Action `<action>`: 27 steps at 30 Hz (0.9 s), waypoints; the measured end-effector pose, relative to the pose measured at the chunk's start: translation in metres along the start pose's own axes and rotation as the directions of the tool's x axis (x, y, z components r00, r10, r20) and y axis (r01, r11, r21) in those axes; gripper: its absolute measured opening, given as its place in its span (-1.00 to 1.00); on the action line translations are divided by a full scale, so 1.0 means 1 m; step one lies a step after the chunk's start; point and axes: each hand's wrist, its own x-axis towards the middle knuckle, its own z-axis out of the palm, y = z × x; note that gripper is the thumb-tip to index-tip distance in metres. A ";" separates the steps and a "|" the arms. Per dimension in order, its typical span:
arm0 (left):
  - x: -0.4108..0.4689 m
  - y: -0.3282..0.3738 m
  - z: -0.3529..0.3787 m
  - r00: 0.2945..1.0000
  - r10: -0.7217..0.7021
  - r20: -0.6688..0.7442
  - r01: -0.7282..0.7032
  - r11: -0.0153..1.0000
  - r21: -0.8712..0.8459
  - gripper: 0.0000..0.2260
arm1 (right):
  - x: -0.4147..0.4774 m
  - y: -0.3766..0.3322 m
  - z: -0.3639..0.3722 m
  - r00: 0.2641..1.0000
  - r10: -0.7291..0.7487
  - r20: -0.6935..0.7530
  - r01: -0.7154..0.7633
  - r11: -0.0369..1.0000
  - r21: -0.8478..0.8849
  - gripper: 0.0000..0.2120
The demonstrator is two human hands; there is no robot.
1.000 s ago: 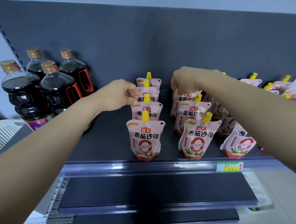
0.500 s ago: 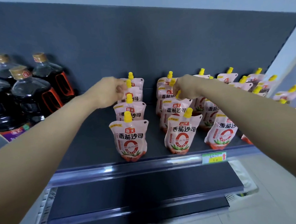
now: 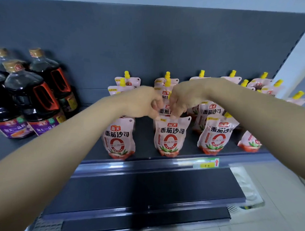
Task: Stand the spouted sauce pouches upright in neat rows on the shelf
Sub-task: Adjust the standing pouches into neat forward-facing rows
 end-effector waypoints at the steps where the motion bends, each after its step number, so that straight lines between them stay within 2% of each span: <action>1: 0.004 0.000 0.007 1.000 -0.002 0.007 0.002 1.000 0.002 -0.73 | 0.000 0.001 0.007 1.000 -0.013 -0.010 0.012 0.999 -0.039 -0.65; 3: 0.010 0.001 0.018 1.000 -0.001 -0.013 0.001 1.000 0.009 -0.79 | 0.003 0.003 0.021 0.998 -0.040 -0.054 0.035 0.996 -0.085 -0.67; 7: 0.014 0.001 0.033 0.995 -0.018 -0.094 0.021 0.999 0.034 -0.85 | 0.006 0.011 0.031 0.990 -0.095 -0.101 0.089 0.994 -0.065 -0.86; 10: 0.015 0.001 0.040 0.992 -0.034 -0.121 0.043 0.997 0.065 -0.85 | 0.004 0.018 0.031 0.991 -0.106 -0.082 0.098 0.991 -0.090 -0.83; 13: 0.013 0.002 0.037 0.993 -0.046 -0.105 0.049 0.998 0.034 -0.85 | -0.003 0.029 0.027 0.997 -0.073 -0.009 0.069 0.975 -0.209 -0.71; 15: 0.011 0.006 0.031 0.991 -0.055 -0.119 0.054 0.998 -0.010 -0.84 | -0.010 0.039 0.022 0.997 -0.038 -0.068 0.020 0.969 -0.248 -0.68; 18: 0.012 0.014 0.021 0.983 -0.050 -0.178 0.049 0.999 -0.013 -0.83 | -0.022 0.057 0.012 0.985 0.023 -0.168 -0.060 0.975 -0.214 -0.70; 22: 0.017 0.030 0.013 0.975 -0.024 -0.223 0.025 1.000 0.003 -0.81 | -0.036 0.086 0.006 0.967 0.128 -0.219 -0.158 0.980 -0.125 -0.70; 27: 0.029 0.053 0.012 0.970 0.051 -0.238 -0.042 0.998 0.045 -0.80 | -0.048 0.103 0.022 0.977 0.179 -0.112 -0.187 0.980 -0.066 -0.61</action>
